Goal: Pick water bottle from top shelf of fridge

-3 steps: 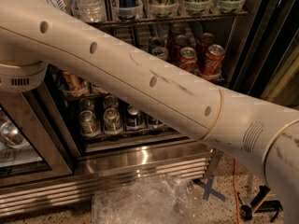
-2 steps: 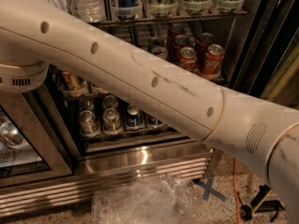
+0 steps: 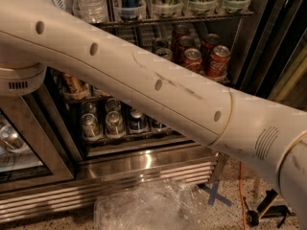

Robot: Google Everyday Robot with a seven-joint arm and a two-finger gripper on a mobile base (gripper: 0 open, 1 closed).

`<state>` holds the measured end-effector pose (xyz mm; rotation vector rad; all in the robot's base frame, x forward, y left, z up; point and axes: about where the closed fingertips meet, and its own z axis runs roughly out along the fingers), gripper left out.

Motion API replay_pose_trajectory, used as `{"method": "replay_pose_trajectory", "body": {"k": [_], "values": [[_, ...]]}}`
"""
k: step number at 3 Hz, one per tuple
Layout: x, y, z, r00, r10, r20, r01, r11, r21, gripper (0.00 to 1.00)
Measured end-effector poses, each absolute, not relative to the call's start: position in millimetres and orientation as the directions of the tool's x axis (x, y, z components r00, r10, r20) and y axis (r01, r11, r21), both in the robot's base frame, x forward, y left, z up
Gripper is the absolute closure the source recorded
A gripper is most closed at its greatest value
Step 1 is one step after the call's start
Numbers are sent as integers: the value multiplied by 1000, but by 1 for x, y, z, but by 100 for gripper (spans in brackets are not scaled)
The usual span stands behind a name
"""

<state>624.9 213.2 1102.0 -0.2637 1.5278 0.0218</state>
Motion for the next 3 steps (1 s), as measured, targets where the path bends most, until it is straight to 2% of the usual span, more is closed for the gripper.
{"method": "replay_pose_trajectory", "body": {"k": [3], "values": [[624,212,1126,77,-153,-985,-178,970,-165,100]]}}
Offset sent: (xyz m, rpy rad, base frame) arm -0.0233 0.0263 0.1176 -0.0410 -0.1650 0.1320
